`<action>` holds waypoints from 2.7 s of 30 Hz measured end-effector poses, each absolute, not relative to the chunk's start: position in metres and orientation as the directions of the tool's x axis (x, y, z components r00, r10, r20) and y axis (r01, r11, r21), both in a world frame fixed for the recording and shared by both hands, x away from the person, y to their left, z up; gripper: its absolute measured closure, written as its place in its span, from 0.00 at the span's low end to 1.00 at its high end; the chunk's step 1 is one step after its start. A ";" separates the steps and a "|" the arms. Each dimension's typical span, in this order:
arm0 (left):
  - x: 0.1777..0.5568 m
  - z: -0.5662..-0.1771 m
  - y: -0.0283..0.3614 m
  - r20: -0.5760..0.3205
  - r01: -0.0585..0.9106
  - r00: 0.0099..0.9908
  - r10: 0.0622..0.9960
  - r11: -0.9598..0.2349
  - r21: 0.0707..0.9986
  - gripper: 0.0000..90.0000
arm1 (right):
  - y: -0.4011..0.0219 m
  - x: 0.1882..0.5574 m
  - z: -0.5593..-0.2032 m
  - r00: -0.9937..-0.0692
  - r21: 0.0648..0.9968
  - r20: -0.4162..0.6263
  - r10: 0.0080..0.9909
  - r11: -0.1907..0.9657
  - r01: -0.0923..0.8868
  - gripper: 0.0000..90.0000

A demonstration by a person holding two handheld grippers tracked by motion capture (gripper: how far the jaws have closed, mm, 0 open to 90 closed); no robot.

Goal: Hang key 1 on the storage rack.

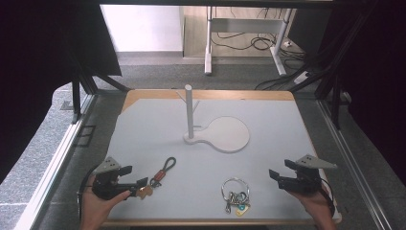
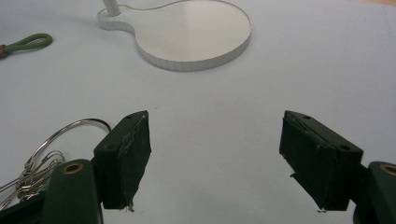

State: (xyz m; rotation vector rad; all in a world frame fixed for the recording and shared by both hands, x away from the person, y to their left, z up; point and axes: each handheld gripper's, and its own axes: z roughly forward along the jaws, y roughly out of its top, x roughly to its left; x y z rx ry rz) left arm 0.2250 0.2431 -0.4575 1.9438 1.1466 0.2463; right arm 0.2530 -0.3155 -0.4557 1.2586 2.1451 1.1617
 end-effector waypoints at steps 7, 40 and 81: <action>0.226 -0.458 0.243 -0.242 0.635 0.558 0.793 -0.221 0.740 0.22 | -0.314 0.254 -0.466 -0.521 0.812 0.094 0.849 0.237 0.533 0.29; 0.271 -0.439 0.211 -0.173 0.673 0.666 0.725 -0.484 0.559 0.33 | -0.330 0.259 -0.465 -0.513 0.808 0.125 0.849 0.213 0.549 0.32; 0.312 -0.483 0.156 -0.066 0.702 0.698 0.713 -0.665 0.255 0.64 | -0.323 0.260 -0.473 -0.485 0.789 0.109 0.868 0.221 0.573 0.34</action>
